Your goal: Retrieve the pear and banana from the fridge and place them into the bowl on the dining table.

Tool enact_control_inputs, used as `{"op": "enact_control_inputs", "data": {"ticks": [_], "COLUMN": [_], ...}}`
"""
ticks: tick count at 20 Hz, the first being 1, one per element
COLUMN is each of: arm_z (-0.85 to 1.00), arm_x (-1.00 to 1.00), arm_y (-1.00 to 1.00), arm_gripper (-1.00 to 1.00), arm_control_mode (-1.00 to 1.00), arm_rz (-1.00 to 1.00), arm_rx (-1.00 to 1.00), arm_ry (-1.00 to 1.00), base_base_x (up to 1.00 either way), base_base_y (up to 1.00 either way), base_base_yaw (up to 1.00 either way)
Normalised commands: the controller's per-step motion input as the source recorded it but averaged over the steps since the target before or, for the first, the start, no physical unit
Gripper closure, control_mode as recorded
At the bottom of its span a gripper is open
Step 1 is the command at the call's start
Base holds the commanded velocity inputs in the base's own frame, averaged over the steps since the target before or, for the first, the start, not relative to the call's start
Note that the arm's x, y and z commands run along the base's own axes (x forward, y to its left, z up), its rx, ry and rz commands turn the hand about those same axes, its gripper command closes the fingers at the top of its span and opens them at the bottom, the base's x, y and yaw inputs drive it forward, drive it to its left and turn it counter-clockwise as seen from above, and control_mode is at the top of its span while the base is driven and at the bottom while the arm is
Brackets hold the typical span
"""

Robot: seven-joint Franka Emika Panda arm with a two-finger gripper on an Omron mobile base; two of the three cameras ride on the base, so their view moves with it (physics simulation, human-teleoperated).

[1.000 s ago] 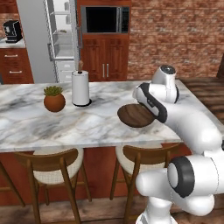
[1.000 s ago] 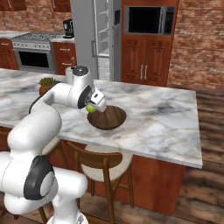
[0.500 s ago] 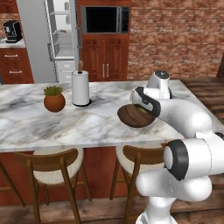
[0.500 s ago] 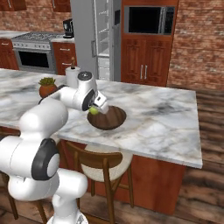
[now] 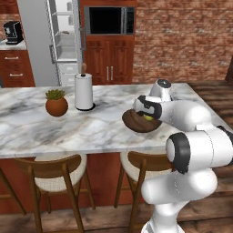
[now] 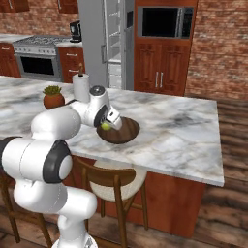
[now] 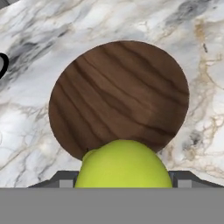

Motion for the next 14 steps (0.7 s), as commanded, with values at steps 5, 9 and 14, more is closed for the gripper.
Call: {"op": "enact_control_inputs", "data": {"ticks": [5, 9, 14], "arm_z": [-0.29, -0.25, -0.24], "arm_x": [0.23, 0.26, 0.30], "arm_y": [0.00, 0.00, 0.00], "arm_gripper": [1.00, 1.00, 1.00], "arm_control_mode": [-1.00, -1.00, -1.00], "arm_rz": [0.00, 0.00, 0.00], "arm_rx": [0.00, 0.00, 0.00], "arm_ry": [0.00, 0.00, 0.00], "base_base_x": [0.00, 0.00, 0.00], "base_base_y": [0.00, 0.00, 0.00], "base_base_yaw": [0.00, 0.00, 0.00]}}
